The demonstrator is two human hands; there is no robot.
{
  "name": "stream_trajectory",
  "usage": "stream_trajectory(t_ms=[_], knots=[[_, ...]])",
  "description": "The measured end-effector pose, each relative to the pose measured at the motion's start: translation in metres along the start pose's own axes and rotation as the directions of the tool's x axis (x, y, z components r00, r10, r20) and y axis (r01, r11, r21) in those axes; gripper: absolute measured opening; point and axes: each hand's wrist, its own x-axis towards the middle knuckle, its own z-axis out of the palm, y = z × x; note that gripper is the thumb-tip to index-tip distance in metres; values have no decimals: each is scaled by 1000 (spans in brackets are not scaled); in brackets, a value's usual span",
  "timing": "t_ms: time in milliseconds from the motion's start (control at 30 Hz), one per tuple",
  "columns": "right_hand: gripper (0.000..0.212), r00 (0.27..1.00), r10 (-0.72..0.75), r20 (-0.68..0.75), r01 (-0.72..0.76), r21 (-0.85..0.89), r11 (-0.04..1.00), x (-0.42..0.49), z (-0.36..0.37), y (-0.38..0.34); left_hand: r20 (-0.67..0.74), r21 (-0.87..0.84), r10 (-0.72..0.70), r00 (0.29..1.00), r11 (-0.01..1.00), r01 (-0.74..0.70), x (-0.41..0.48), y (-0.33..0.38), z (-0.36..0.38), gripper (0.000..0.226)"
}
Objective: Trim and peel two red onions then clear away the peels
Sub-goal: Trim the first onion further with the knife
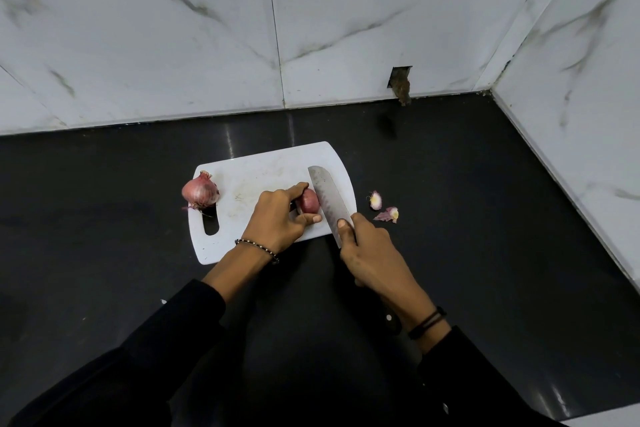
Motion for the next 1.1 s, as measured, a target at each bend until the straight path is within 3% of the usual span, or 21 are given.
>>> stream_trajectory(t_ms=[200,400,600,1100], knots=[[27,994,-11,110,23,-112,993,0,-15,-16,3,43,6,1000,999,-6,5,1,1,60],[23,996,8,93,3,-118,993,10,-11,-20,-5,109,94,996,990,-93,5,8,2,31],[24,986,37,161,-22,-93,995,3,-17,-19,-31,60,119,992,991,-117,5,-1,6,33],[14,988,24,150,-1,-155,988,8,-14,-27,-63,24,180,982,984,-179,8,-4,4,38]])
